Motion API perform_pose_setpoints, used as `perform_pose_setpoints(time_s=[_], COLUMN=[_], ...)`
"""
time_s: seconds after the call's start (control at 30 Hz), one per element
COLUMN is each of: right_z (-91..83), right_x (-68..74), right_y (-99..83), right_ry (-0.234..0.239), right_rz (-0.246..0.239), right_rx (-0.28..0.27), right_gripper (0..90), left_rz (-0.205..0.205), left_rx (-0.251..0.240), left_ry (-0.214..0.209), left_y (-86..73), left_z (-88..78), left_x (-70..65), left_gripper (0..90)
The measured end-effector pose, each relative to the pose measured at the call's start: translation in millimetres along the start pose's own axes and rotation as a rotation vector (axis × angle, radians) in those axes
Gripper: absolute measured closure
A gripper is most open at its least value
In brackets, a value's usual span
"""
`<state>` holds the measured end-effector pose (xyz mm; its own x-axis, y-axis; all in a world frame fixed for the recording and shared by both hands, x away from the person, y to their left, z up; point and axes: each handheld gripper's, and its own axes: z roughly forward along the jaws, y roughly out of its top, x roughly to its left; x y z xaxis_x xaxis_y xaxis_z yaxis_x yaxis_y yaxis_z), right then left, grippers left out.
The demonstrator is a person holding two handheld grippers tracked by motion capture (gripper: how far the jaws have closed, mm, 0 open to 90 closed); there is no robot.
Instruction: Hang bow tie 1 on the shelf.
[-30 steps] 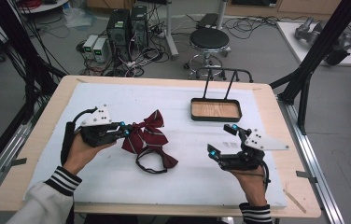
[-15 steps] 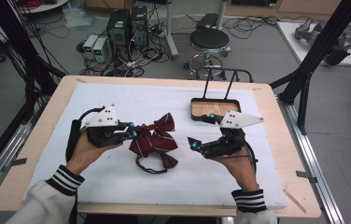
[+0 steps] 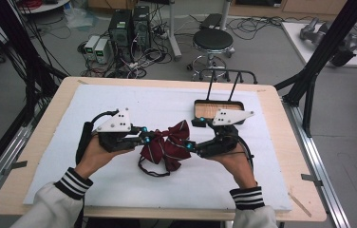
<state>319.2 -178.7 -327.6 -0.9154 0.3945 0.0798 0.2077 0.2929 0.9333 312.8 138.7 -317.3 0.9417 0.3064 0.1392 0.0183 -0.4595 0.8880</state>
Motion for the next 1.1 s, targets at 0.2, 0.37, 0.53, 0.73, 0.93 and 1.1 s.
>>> perform_pose_setpoints(time_s=[0.2,0.37,0.53,0.73,0.93,1.1], right_z=[8.0,10.0,11.2,13.2,12.7,8.6], right_x=[-0.7,0.8,2.0,5.0,6.5,4.9], right_y=[2.7,4.3,4.3,4.5,5.0,4.6], right_ry=[0.059,0.108,0.138,0.167,0.155,0.132], right_rz=[-0.014,-0.023,-0.038,-0.046,-0.059,-0.059], right_rx=[0.033,0.042,0.044,0.058,0.057,0.045], right_gripper=[34.1,52.1,66.4,85.5,86.5,86.5], left_rz=[0.009,0.009,0.008,0.005,-0.008,-0.045], left_rx=[0.0,-0.005,-0.013,-0.013,-0.013,-0.035], left_ry=[-0.008,-0.003,-0.001,0.001,0.012,0.074], left_y=[2.4,3.1,3.5,3.3,1.8,-0.7], left_z=[3.0,4.2,3.6,4.4,4.1,3.3], left_x=[-2.0,-2.0,-2.1,-2.4,-2.2,-0.1], left_gripper=[86.9,86.9,86.9,86.9,82.0,39.5])
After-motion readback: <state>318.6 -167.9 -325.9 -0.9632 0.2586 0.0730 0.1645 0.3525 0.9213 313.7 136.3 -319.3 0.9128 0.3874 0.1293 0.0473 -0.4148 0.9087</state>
